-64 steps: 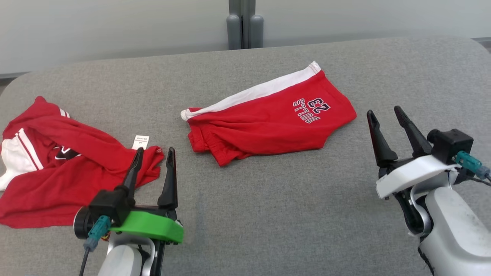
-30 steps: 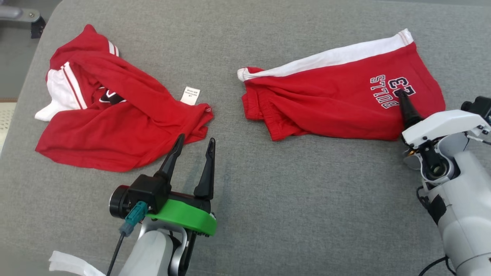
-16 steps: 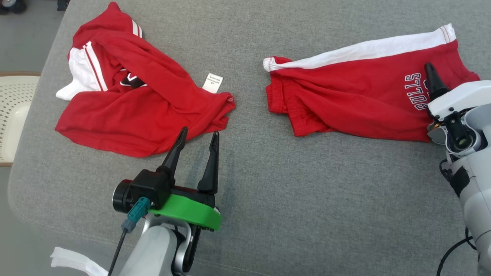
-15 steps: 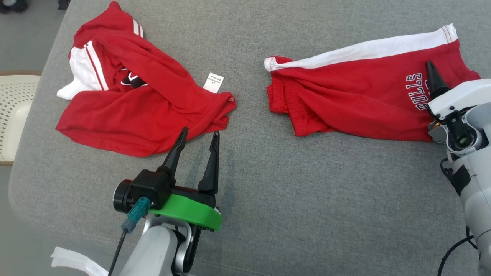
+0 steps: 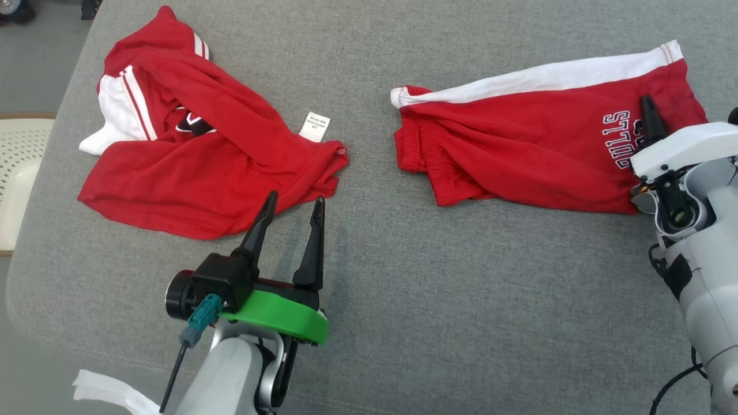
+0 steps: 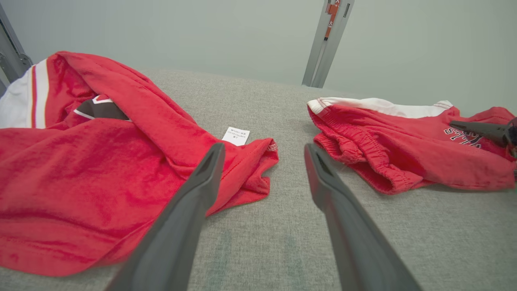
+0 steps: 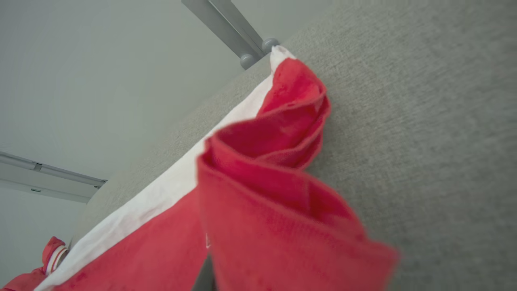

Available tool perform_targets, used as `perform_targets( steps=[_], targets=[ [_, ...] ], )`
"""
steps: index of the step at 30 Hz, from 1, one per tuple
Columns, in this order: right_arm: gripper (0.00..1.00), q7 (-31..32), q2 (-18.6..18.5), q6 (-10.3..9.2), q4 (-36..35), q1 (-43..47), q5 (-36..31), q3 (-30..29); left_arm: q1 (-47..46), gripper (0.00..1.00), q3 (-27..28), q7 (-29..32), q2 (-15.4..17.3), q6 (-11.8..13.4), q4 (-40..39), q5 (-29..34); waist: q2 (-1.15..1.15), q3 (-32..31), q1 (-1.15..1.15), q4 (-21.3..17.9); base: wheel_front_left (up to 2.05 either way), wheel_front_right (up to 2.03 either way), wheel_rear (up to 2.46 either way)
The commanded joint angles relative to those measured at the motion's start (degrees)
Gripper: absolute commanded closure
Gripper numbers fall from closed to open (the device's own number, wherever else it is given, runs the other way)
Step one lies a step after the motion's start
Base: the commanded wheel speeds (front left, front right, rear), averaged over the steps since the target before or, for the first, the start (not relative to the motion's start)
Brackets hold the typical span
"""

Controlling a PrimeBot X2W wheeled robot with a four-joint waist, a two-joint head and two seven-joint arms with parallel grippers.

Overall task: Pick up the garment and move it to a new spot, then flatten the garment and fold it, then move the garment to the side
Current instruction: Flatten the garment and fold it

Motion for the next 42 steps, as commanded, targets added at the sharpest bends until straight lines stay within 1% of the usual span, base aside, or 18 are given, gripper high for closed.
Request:
perform_targets(
  steps=[1,6,12,17,21,25,29,31,36,40,42],
  targets=[
    [1.00,-1.0,0.4,-0.12,1.1,3.1,0.6,0.1,-0.5,0.00,0.3,0.0,0.1,-0.2,0.2,0.7,0.00,-1.1,0.00,-1.1,0.00,0.00,0.00],
    [1.00,-4.4,-0.9,-0.13,0.8,5.1,1.9,-0.4,0.5,0.00,1.0,0.0,0.1,-0.4,0.6,1.1,0.00,-3.3,0.00,-3.4,0.00,0.00,0.00],
    [1.00,-7.3,-1.7,-0.12,-0.2,8.6,3.4,-0.6,1.9,0.00,2.5,0.0,0.1,-1.0,0.6,1.7,0.00,-6.5,0.00,-7.3,0.00,0.00,0.00],
    [1.00,-9.3,-3.2,-0.09,0.0,11.1,2.9,-0.6,3.0,0.00,3.3,0.0,0.1,-1.6,0.9,2.3,0.00,-9.1,0.00,-10.4,0.00,0.00,0.00],
    [1.00,-10.7,-5.1,-0.08,2.2,12.9,1.3,-1.5,4.0,0.00,3.4,0.0,0.1,-1.9,1.2,2.5,0.00,-11.1,0.00,-11.4,0.00,0.00,0.00],
    [1.00,-11.7,-7.0,-0.08,4.9,13.1,-1.0,-3.1,4.9,0.00,3.2,0.0,0.1,-2.1,1.4,2.4,0.00,-12.5,0.00,-11.5,0.00,0.00,0.00],
    [1.00,-12.1,-7.6,-0.06,6.3,11.6,-4.4,-3.7,5.9,0.00,3.7,0.0,0.1,-2.4,1.4,2.5,0.00,-13.3,0.00,-11.0,0.00,0.00,0.00],
    [1.00,-12.0,-7.3,-0.06,6.0,10.8,-6.7,-3.4,6.2,0.00,3.8,0.0,0.1,-2.5,1.5,2.5,0.00,-13.5,0.00,-10.6,0.00,0.00,0.00],
    [1.00,-12.0,-4.6,-0.06,3.0,9.5,-13.0,-1.8,6.8,0.00,3.8,0.0,0.1,-2.7,2.0,2.6,0.00,-14.5,0.00,-9.6,0.00,0.00,0.00],
    [1.00,-12.1,-2.0,-0.06,0.1,9.3,-16.3,0.2,6.9,0.00,3.6,0.0,0.1,-2.4,2.0,2.4,0.00,-15.2,0.00,-8.6,0.00,0.00,0.00],
    [1.00,-12.1,-0.9,-0.06,-1.0,9.7,-17.0,1.1,7.2,0.00,3.6,0.0,0.1,-2.3,2.0,2.2,0.00,-15.4,0.00,-8.1,0.00,0.00,0.00]
  ],
)
